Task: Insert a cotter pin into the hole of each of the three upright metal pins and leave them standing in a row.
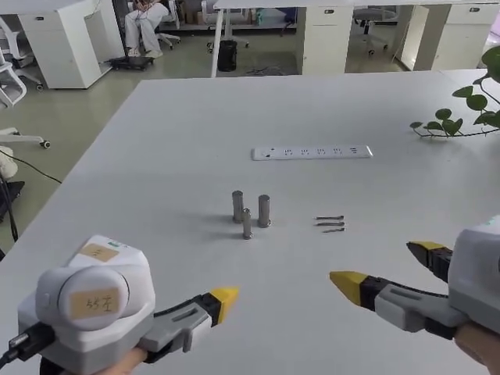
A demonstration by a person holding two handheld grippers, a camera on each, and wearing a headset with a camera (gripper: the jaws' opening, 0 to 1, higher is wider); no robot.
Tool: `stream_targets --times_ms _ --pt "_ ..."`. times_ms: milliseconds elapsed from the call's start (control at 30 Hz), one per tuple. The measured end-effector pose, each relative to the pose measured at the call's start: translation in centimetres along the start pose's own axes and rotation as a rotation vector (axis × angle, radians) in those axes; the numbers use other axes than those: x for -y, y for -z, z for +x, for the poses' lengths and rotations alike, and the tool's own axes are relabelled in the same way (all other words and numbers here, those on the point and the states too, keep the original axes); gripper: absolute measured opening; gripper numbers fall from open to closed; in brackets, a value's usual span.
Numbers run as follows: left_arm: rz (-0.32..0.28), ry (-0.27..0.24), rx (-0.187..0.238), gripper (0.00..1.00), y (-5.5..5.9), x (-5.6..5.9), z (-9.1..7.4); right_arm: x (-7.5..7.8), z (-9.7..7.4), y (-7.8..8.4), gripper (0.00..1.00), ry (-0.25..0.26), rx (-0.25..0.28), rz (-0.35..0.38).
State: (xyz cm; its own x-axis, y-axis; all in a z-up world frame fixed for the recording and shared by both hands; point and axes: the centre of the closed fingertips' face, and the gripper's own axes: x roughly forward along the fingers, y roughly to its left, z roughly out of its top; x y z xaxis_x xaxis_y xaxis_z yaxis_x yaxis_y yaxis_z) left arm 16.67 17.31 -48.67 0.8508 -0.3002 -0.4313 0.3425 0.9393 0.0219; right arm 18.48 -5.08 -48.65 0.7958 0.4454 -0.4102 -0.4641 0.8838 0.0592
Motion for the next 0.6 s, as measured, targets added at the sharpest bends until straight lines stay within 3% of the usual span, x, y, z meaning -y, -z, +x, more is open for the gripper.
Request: stream_targets --times_ms 67,167,333,600 --pt "-0.041 0.019 0.028 0.73 -0.4 0.1 0.2 0.0 0.0 -0.2 0.7 0.002 0.01 0.002" --pt "-0.062 0.042 0.032 0.69 -0.6 -0.1 0.9 -0.1 0.0 -0.4 0.67 -0.011 0.018 0.019" --pt "0.012 0.062 0.035 0.62 -1.1 -0.4 2.6 -0.1 0.3 -0.4 0.65 -0.013 0.008 0.003" --pt "0.069 0.127 0.029 0.49 -1.6 -0.4 6.5 0.1 0.9 -0.6 0.55 -0.028 0.009 0.024"
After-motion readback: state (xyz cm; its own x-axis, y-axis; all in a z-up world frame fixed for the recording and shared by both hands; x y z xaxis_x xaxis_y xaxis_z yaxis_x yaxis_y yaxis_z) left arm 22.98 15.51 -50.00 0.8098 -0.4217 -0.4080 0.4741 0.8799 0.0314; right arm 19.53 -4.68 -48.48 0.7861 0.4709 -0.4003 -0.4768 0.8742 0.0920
